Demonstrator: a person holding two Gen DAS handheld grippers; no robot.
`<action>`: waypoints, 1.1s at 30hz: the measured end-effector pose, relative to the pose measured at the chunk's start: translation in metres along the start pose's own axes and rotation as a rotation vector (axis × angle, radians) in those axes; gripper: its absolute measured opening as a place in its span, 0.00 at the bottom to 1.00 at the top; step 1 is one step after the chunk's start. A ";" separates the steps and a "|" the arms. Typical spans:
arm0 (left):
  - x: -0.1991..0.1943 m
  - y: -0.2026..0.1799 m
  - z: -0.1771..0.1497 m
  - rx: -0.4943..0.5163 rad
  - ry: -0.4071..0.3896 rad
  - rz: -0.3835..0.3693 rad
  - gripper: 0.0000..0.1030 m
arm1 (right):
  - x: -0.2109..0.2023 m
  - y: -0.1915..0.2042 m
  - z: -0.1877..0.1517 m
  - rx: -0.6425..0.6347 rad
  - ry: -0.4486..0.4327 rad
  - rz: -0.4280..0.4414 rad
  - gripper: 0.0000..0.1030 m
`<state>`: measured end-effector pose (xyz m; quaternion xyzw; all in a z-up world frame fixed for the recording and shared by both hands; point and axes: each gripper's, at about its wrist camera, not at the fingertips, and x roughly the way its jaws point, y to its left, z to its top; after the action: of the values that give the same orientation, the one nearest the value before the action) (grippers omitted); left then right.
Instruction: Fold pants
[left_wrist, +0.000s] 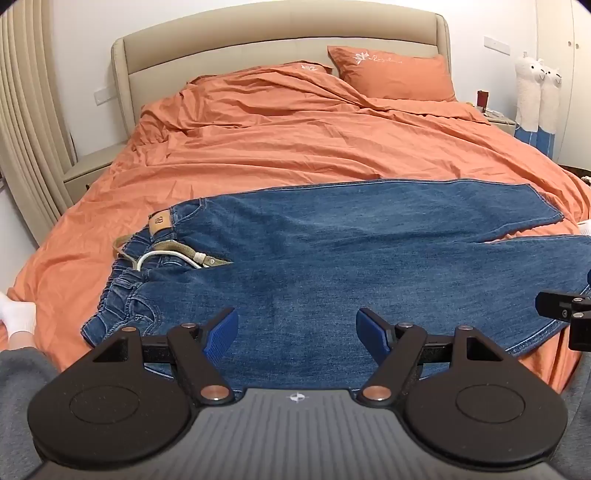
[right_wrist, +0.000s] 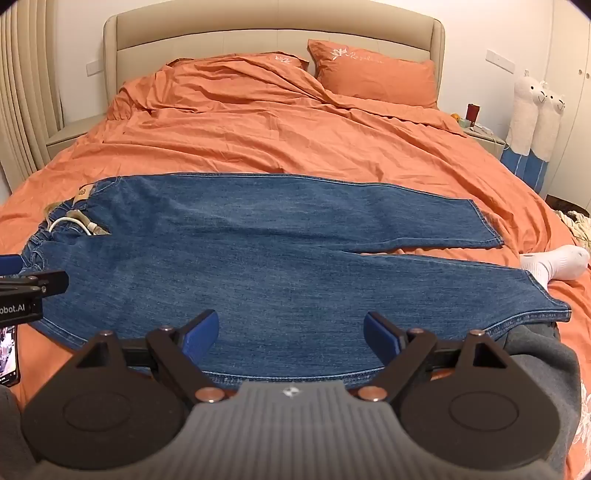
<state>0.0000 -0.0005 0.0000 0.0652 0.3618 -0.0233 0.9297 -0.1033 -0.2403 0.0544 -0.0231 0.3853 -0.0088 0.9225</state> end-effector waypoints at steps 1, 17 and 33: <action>0.000 0.000 0.000 -0.008 0.003 -0.002 0.83 | 0.000 0.000 0.000 -0.002 0.004 -0.002 0.80; 0.000 0.001 0.000 -0.011 -0.002 -0.002 0.83 | 0.001 0.003 0.000 -0.009 0.008 -0.003 0.80; -0.001 0.003 0.004 -0.011 -0.005 -0.002 0.83 | -0.001 0.004 0.000 -0.013 0.007 -0.004 0.80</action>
<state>0.0026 0.0020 0.0038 0.0596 0.3597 -0.0221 0.9309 -0.1041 -0.2365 0.0550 -0.0299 0.3886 -0.0084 0.9209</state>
